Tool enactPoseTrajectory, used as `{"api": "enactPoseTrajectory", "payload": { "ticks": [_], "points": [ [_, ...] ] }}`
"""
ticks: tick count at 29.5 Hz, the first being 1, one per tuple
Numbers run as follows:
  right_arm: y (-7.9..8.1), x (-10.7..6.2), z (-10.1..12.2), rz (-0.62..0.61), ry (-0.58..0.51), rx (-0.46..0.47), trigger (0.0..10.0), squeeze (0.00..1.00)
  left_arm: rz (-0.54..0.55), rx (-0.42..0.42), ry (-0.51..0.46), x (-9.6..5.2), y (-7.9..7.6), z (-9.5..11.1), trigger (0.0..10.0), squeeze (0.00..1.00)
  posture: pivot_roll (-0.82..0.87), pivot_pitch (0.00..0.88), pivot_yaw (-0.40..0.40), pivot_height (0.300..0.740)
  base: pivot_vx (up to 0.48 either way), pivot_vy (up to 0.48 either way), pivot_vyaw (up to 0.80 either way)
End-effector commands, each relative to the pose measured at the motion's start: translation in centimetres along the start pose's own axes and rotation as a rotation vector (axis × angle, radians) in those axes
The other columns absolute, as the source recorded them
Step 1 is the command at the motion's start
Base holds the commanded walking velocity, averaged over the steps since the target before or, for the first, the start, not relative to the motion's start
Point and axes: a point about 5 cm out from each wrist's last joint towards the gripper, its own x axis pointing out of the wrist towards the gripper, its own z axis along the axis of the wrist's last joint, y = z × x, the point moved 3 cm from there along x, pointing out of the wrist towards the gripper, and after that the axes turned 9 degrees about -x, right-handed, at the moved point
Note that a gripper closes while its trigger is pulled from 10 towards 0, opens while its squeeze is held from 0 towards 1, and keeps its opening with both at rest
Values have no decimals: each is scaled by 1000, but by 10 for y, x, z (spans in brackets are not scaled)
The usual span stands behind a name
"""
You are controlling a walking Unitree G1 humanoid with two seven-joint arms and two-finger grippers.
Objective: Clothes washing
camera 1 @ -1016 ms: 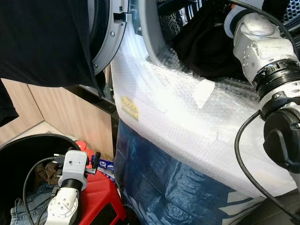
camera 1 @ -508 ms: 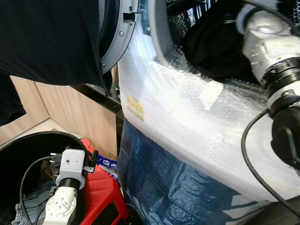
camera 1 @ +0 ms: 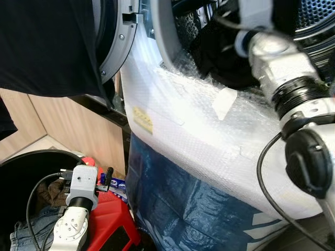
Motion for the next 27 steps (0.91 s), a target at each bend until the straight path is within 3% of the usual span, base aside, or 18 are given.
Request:
{"api": "enactPoseTrajectory", "payload": {
  "ticks": [1, 2, 4, 5, 7, 8, 11, 16, 18, 21, 22, 23, 27],
  "points": [
    [-20, -2, 11, -77, -21, 35, 10000, 1000, -21, -5, -10, 0, -5, 5, 10000, 0, 177, 58, -91, 740, 0, 0, 0],
    [-26, -3, 10, -111, -17, 47, 10000, 1000, -19, -4, -11, -1, -5, 5, 10000, 0, 177, 58, -91, 740, 0, 0, 0],
    [-56, -9, 3, -278, 21, 116, 10000, 1000, -6, 0, -14, 0, -3, 5, 10000, 0, 183, 59, -100, 740, 0, 0, 0],
    [-87, -20, -5, -465, 71, -10, 10000, 1000, 6, -9, -20, 0, -2, 7, 10000, 0, 184, 56, -105, 740, 0, 0, 0],
    [-94, -23, -9, -506, 78, -9, 10000, 1000, 5, -14, -23, 0, -3, 8, 10000, 0, 184, 55, -105, 740, 0, 0, 0],
    [-93, -22, -9, -499, 76, 14, 10000, 1000, 4, -16, -23, 1, -4, 8, 10000, 0, 184, 55, -105, 740, 0, 0, 0],
    [-59, -11, -18, -334, 79, 43, 10000, 1000, -4, -19, -25, 2, -8, 7, 10000, 0, 167, 59, -103, 740, 0, 0, 0],
    [-44, -8, -28, -280, 99, 65, 10000, 1000, -11, -22, -27, 2, -11, 9, 10000, 0, 168, 59, -102, 740, 0, 0, 0],
    [-28, -6, -39, -224, 123, 140, 10000, 1000, -15, -25, -26, 2, -13, 9, 10000, 0, 164, 63, -105, 740, 0, 0, 0],
    [-20, -5, -44, -195, 134, 175, 10000, 1000, -17, -25, -23, 2, -13, 9, 10000, 0, 164, 63, -105, 740, 0, 0, 0],
    [-17, -5, -47, -189, 145, 194, 10000, 290, -23, -29, -14, 1, -15, 7, 10000, 0, 148, 70, -108, 740, 0, 0, 0],
    [-15, -5, -48, -181, 149, 208, 10000, 0, -25, -30, -12, 1, -16, 7, 10000, 0, 147, 70, -108, 740, 0, 0, 0],
    [-1, -3, -45, -97, 151, 328, 10000, 0, -32, -33, -12, 0, -19, 6, 10000, 0, 134, 78, -113, 740, 0, 0, 0]
  ]
}}
